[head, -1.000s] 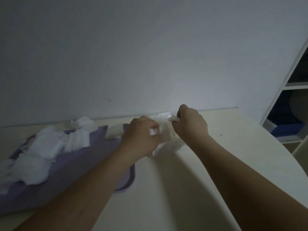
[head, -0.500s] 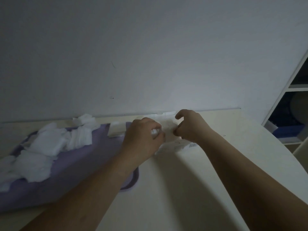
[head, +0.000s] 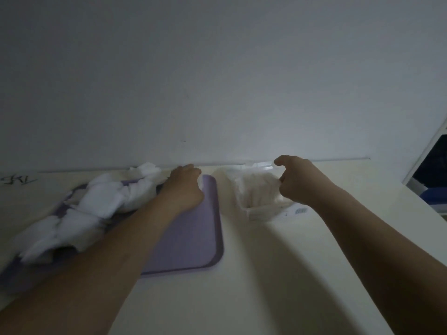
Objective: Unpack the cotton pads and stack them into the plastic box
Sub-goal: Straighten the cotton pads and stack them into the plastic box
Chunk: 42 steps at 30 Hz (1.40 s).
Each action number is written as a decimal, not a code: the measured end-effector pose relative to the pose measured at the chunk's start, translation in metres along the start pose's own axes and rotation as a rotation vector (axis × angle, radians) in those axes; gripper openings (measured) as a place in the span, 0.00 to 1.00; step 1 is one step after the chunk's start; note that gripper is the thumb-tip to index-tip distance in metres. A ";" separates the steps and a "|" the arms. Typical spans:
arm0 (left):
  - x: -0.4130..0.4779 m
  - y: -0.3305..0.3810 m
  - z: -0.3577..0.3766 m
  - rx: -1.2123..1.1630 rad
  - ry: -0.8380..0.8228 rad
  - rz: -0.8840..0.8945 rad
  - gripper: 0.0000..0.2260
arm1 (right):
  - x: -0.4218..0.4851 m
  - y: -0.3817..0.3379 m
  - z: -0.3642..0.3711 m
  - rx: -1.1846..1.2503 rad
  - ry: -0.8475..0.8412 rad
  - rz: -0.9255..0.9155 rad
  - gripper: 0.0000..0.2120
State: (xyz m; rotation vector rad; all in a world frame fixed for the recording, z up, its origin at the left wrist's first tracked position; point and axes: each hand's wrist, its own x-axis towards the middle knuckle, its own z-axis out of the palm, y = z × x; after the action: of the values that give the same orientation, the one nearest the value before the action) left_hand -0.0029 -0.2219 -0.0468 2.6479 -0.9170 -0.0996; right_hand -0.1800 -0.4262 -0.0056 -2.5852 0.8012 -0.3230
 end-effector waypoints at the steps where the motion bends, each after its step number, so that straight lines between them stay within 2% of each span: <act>1: -0.002 -0.004 0.000 0.052 -0.060 -0.005 0.21 | 0.001 -0.001 0.000 -0.020 0.006 0.000 0.35; 4: -0.005 -0.011 0.005 0.077 -0.088 0.030 0.24 | 0.003 -0.002 0.002 0.028 -0.005 -0.003 0.33; 7: -0.008 -0.016 0.005 0.112 -0.029 0.068 0.15 | 0.001 -0.003 0.006 0.162 -0.033 -0.011 0.32; 9: -0.013 -0.013 0.006 0.117 -0.060 0.082 0.10 | -0.001 -0.003 0.008 0.191 -0.001 -0.015 0.32; 12: -0.021 -0.006 0.001 0.100 -0.068 0.061 0.16 | -0.006 -0.006 0.009 0.161 0.051 -0.018 0.31; 17: -0.036 -0.025 0.002 -0.210 0.010 0.037 0.05 | -0.016 -0.016 0.008 0.103 0.146 -0.007 0.34; 20: -0.047 -0.034 0.000 -0.402 -0.063 -0.015 0.27 | -0.025 -0.037 0.010 0.044 0.223 -0.076 0.34; 21: -0.053 -0.032 -0.004 -0.428 -0.092 -0.024 0.28 | -0.029 -0.046 0.013 0.068 0.257 -0.125 0.33; 24: -0.066 -0.039 -0.009 -0.460 -0.195 -0.010 0.11 | -0.040 -0.076 0.035 0.247 0.301 -0.283 0.24; 26: -0.078 -0.049 -0.013 -0.434 -0.182 -0.004 0.08 | -0.048 -0.095 0.058 0.403 0.263 -0.321 0.22; 28: -0.085 -0.057 -0.013 -0.498 -0.099 0.013 0.07 | -0.054 -0.108 0.081 0.554 0.191 -0.298 0.21; 30: -0.094 -0.068 -0.017 -0.750 -0.008 -0.027 0.07 | -0.056 -0.117 0.104 0.744 0.074 -0.245 0.21; 33: -0.100 -0.082 -0.021 -1.252 0.035 -0.096 0.08 | -0.055 -0.131 0.119 1.114 -0.218 -0.114 0.21; 36: -0.099 -0.085 -0.018 -1.389 0.090 -0.121 0.08 | -0.055 -0.138 0.121 1.400 -0.499 -0.144 0.20; 38: -0.096 -0.084 -0.009 -1.419 0.121 -0.123 0.10 | -0.053 -0.136 0.125 1.424 -0.515 -0.183 0.22; 40: -0.093 -0.082 -0.001 -1.417 0.138 -0.118 0.10 | -0.049 -0.128 0.131 1.339 -0.418 -0.149 0.26; 42: -0.091 -0.080 0.004 -1.443 0.108 -0.093 0.10 | -0.046 -0.120 0.134 1.255 -0.354 -0.156 0.20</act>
State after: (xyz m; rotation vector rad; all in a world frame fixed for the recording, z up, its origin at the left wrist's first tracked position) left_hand -0.0285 -0.1086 -0.0814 1.3115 -0.3716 -0.4367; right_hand -0.1136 -0.2670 -0.0753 -1.4341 0.1286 -0.2666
